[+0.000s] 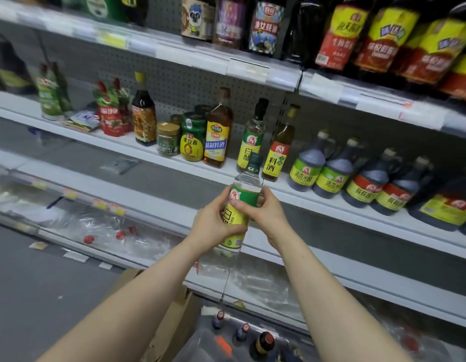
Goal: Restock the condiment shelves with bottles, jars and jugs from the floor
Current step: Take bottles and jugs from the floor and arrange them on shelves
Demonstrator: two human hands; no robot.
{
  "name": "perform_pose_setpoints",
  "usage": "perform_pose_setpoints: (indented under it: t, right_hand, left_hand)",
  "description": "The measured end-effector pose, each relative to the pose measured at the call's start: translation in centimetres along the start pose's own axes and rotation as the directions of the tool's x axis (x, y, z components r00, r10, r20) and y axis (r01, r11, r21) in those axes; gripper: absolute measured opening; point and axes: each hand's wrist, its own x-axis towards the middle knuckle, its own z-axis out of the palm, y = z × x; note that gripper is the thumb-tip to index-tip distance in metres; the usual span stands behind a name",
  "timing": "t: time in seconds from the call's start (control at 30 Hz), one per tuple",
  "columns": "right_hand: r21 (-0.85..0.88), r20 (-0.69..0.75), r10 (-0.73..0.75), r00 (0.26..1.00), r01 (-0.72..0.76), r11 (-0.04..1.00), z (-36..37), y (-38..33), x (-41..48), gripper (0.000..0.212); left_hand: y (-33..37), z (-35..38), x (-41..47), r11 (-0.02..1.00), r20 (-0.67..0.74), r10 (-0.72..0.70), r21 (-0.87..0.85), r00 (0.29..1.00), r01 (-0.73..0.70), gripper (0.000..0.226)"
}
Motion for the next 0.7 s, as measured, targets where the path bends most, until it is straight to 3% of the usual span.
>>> perform_pose_setpoints:
  t: [0.17, 0.3, 0.47, 0.6, 0.7]
  right_hand:
    - [-0.078, -0.125, -0.014, 0.992, 0.005, 0.997, 1.6, -1.4, 2.1, 0.059]
    - [-0.095, -0.14, -0.033, 0.99, 0.02, 0.995, 2.2, -1.9, 4.0, 0.057]
    - [-0.095, -0.155, -0.064, 0.986, 0.05, 0.994, 2.5, -2.8, 5.9, 0.054]
    - [-0.127, -0.18, -0.067, 0.981, 0.044, 0.991, 2.4, -3.9, 7.2, 0.057]
    - [-0.255, -0.261, -0.081, 0.962, 0.012, 0.967, 2.6, -4.5, 7.9, 0.058]
  left_hand:
    - [-0.6, -1.5, 2.9, 0.996, 0.042, 0.053, 0.076, 0.998, -0.056, 0.102]
    - [-1.6, -3.5, 6.2, 0.998, 0.184, 0.054, -0.029, 0.981, -0.049, 0.092]
    - [-2.3, -4.5, 10.0, 0.998, 0.351, 0.06, -0.054, 0.934, -0.044, 0.097]
    - [-2.0, -4.1, 12.2, 0.996, 0.347, 0.082, -0.054, 0.934, -0.068, 0.097]
    - [-1.8, -3.8, 13.8, 0.994, 0.32, 0.109, -0.033, 0.941, -0.104, 0.1]
